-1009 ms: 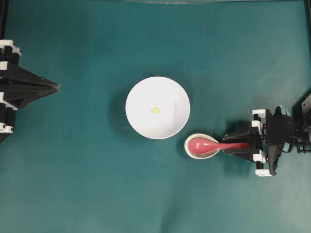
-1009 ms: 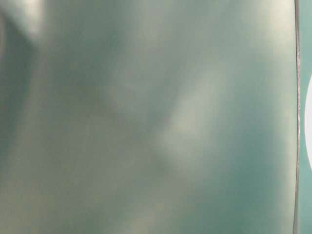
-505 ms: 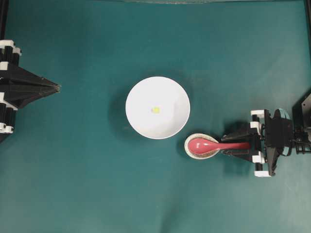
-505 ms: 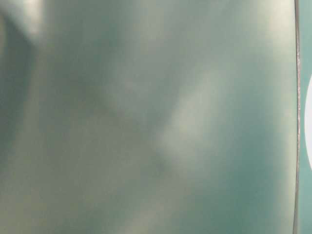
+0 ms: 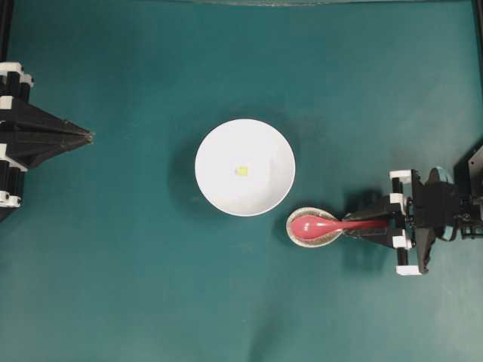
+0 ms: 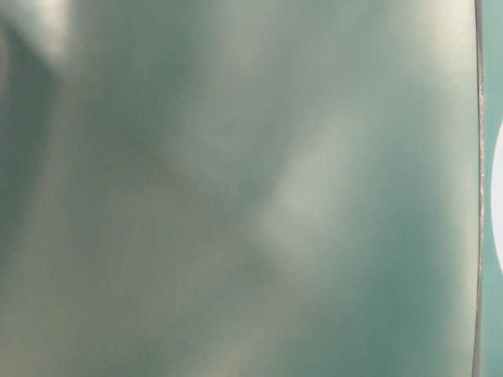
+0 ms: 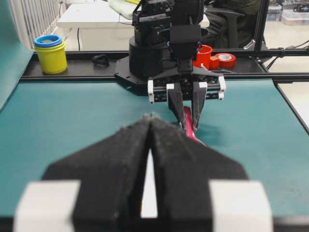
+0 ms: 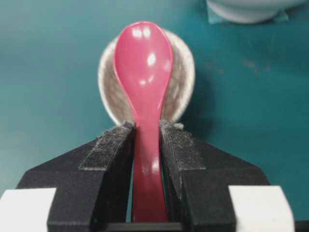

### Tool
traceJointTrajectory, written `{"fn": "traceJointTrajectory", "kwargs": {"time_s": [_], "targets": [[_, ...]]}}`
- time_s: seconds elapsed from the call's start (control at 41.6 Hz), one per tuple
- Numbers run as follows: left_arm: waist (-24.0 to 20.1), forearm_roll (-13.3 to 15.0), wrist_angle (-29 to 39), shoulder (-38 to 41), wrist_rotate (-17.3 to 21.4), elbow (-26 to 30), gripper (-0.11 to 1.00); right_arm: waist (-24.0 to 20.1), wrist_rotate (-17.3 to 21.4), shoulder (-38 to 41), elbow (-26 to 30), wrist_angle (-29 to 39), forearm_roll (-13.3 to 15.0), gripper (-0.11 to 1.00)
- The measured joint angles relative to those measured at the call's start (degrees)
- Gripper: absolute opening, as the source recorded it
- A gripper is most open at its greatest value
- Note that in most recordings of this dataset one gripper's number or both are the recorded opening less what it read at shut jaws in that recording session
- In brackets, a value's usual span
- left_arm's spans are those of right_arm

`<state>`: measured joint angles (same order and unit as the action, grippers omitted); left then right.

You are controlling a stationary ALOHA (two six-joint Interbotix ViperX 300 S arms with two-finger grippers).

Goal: Scoop the yellow hexagonal prism block from the bowl with a spoon using the right arm.
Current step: 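Lift the red spoon and carry it over the white bowl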

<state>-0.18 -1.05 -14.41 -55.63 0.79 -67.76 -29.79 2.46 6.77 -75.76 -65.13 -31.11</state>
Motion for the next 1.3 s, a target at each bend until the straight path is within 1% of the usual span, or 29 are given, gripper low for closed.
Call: {"fn": "traceJointTrajectory", "kwargs": {"time_s": [0.12, 0.24, 0.36, 0.505, 0.625, 0.745, 0.841, 0.937, 1.033, 1.178, 1.298], "targets": [[0.0, 0.1, 0.0, 0.0, 0.0, 0.0, 0.00, 0.0, 0.0, -4.6, 0.0, 2.3, 0.0, 0.23], [0.0, 0.0, -0.1, 0.0, 0.0, 0.0, 0.00, 0.1, -0.1, -9.9, 0.2, 6.1, 0.0, 0.23], [0.0, 0.0, 0.0, 0.0, 0.0, 0.0, 0.00, 1.6, -0.5, -15.9, 1.1, 12.6, -0.1, 0.23], [0.0, 0.0, 0.0, 0.0, 0.0, 0.0, 0.00, 5.5, -1.6, -22.9, 3.3, 23.5, 0.0, 0.23], [0.0, 0.0, 0.0, 0.0, 0.0, 0.0, 0.00, 10.2, -3.5, -28.3, 6.8, 36.0, -0.1, 0.23], [0.1, 0.0, 0.0, 0.1, 0.0, 0.0, 0.00, 16.1, -6.2, -32.2, 11.9, 51.4, -0.1, 0.23], [0.0, 0.0, 0.0, 0.0, 0.0, 0.0, 0.00, 21.3, -8.0, -33.0, 16.7, 63.1, 0.0, 0.23], [0.0, 0.0, 0.0, 0.1, 0.0, 0.0, 0.00, 26.2, -9.1, -32.7, 21.4, 72.5, 0.4, 0.23], [0.0, 0.0, -0.1, 0.1, 0.0, 0.0, 0.00, 30.1, -9.3, -31.2, 25.6, 79.5, 2.1, 0.23], [0.0, 0.0, 0.0, 0.1, 0.0, 0.0, 0.00, 35.1, -9.1, -27.9, 31.7, 88.2, 4.6, 0.23], [0.0, 0.0, 0.0, 0.1, 0.1, 0.0, 0.00, 37.5, -9.1, -25.0, 36.2, 94.7, 5.6, 0.23]]}}
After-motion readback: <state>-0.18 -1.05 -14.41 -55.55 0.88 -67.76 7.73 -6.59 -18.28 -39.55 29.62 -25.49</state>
